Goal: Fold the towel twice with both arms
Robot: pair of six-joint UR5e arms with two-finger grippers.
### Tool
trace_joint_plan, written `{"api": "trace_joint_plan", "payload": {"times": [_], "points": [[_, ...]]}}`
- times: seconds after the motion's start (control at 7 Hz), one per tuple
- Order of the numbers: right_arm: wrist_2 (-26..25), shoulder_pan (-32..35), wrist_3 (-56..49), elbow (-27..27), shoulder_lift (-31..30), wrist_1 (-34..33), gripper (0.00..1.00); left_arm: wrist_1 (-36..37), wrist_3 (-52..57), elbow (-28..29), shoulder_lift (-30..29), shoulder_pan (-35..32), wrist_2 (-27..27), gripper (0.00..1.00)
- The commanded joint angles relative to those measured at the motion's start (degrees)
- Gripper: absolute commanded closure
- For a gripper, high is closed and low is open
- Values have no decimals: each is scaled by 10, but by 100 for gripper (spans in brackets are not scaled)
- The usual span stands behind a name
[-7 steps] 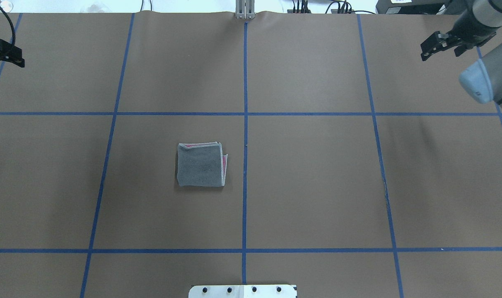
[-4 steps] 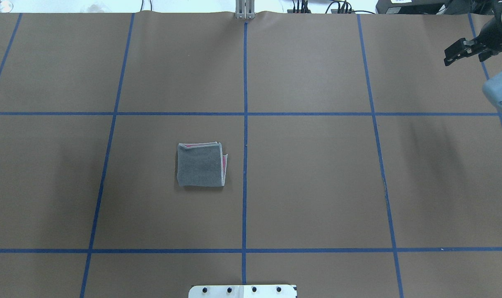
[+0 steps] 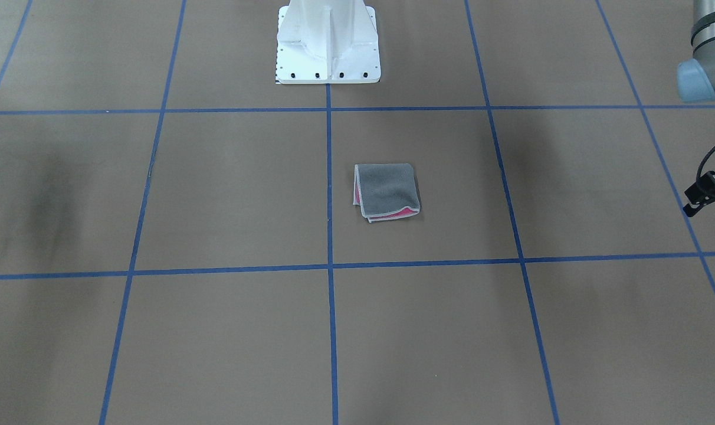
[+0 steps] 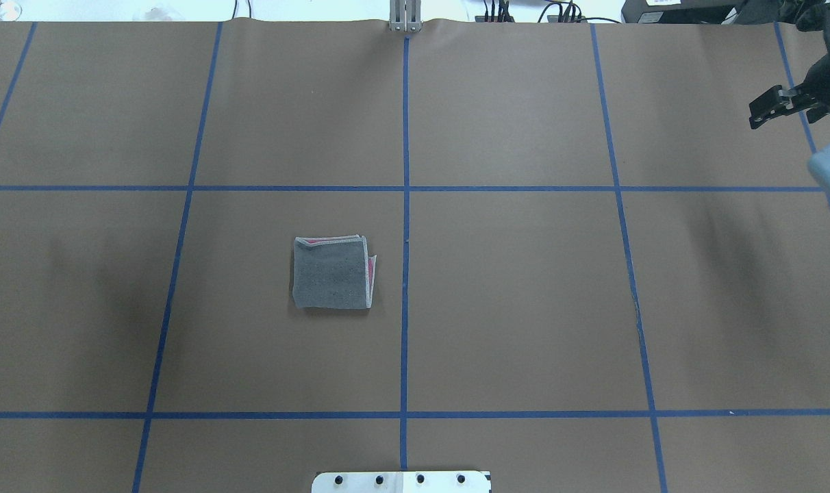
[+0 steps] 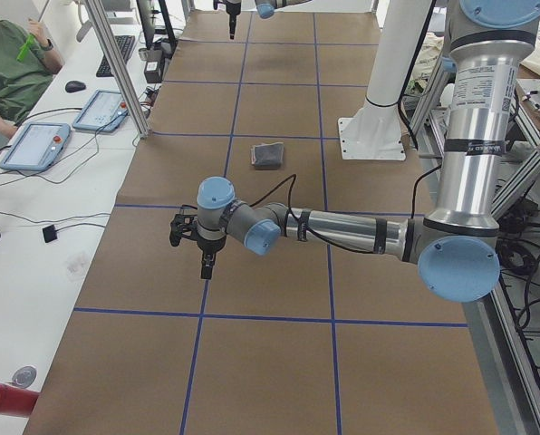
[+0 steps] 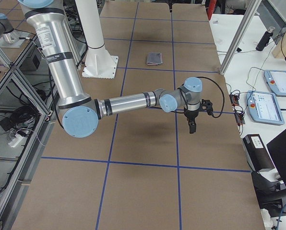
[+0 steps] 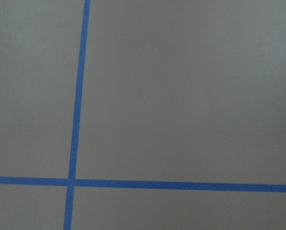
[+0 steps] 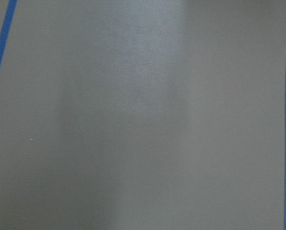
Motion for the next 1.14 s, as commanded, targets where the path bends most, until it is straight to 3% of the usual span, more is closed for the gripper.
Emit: {"api": "trace_joint_plan", "payload": {"times": [0.0,0.43,0.57,1.0], "points": [[139,88,-21,21,-5,-73,0,137,156,-36,-1,-63,-45,0],[177,150,-189,59,-66,-186,0,327,296,-85,3,-119,-46,0],[178,161,-254,61,-111,-181,0,327,349,-59,22,-139,-49,0],[180,186,-281,62,-151,-179,0,278,362,-38,63,-153,-49,0]]}}
